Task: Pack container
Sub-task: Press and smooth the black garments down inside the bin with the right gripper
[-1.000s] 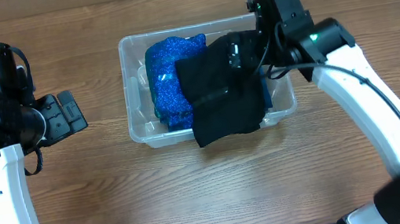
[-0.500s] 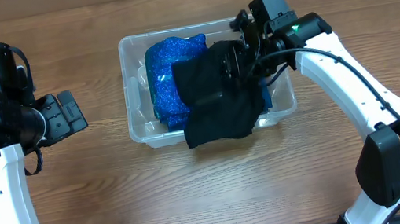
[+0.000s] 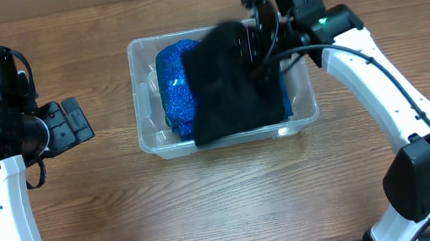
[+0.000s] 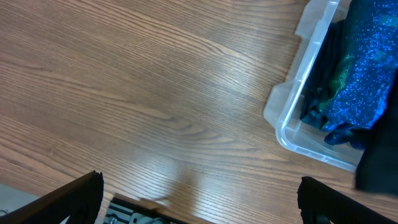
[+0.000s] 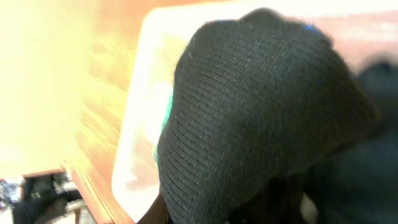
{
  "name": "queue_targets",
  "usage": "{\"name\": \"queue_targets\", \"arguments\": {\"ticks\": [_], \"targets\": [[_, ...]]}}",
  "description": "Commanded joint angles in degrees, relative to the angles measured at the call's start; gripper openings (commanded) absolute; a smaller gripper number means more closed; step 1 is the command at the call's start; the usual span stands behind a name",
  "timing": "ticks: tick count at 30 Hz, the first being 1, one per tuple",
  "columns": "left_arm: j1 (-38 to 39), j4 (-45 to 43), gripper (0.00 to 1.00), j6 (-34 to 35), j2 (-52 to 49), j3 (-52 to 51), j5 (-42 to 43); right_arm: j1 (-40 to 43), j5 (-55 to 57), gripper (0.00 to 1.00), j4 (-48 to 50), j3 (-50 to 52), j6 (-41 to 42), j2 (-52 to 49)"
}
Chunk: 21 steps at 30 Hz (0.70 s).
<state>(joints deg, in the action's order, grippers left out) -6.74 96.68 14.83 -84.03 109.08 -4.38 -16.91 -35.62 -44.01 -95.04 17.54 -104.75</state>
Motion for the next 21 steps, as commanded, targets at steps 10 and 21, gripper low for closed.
{"name": "queue_targets", "arguments": {"ticks": [10,21], "targets": [[0.35,0.11,1.0,0.39,-0.09,-0.07,-0.52,0.79,6.1,0.3,-4.0,-3.43,3.58,2.21],[0.35,0.09,1.0,0.39,-0.09,-0.07,-0.5,-2.29,34.03,0.57,-15.89,-3.45,3.5,2.32]]}}
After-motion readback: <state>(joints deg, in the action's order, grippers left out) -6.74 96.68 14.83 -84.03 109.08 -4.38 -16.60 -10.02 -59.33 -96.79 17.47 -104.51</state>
